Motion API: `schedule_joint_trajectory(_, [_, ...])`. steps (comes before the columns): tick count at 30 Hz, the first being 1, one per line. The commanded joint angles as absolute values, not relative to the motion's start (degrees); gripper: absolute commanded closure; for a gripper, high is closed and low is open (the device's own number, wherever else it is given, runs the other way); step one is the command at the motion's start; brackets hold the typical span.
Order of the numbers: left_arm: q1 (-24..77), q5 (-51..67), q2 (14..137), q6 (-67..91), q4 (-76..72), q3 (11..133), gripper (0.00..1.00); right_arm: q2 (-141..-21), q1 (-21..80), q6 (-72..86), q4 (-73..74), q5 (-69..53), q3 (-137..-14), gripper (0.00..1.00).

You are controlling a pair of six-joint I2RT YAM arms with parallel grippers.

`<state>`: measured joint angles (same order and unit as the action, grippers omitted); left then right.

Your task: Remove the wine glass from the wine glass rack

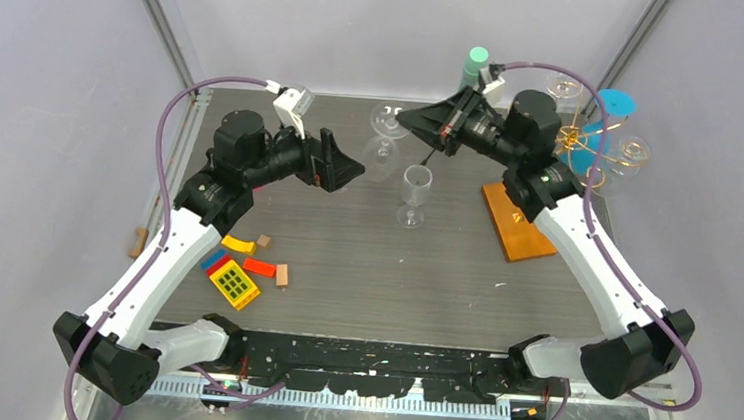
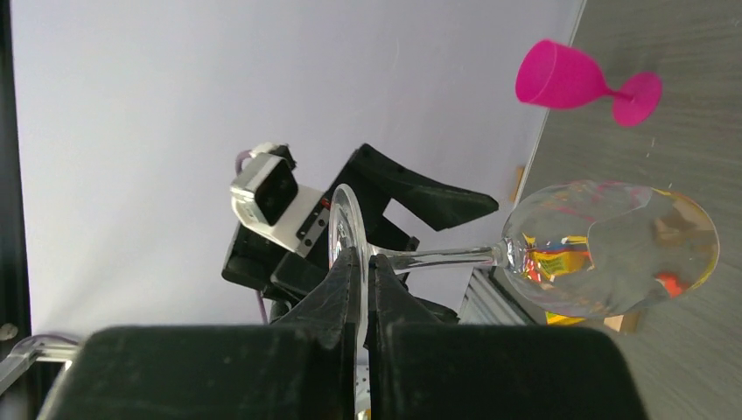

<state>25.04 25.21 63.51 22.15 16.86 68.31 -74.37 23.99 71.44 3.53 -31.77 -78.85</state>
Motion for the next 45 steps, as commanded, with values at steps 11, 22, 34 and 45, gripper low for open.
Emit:
schedule_joint_trajectory(11, [25.0, 37.3, 60.7, 17.7, -0.4, 63.1, 0.48, -80.5, 33.1, 79.8, -5.1, -38.4, -83.4, 1.00])
schedule_joint_trajectory(22, [25.0, 40.9, 60.1, 19.1, -5.3, 61.6, 1.00, -82.0, 33.8, 84.3, -9.3, -40.4, -83.2, 1.00])
schedule_joint_trajectory(34, [25.0, 12.2, 56.3, 25.7, -3.2, 62.4, 1.00, -77.2, 33.8, 69.7, -3.4, -27.5, -77.9, 0.21])
schedule_joint_trajectory(45, [25.0, -17.9, 52.8, 42.4, -8.6, 61.4, 1.00, -74.9, 38.7, 68.5, -7.0, -17.3, -70.5, 0.21])
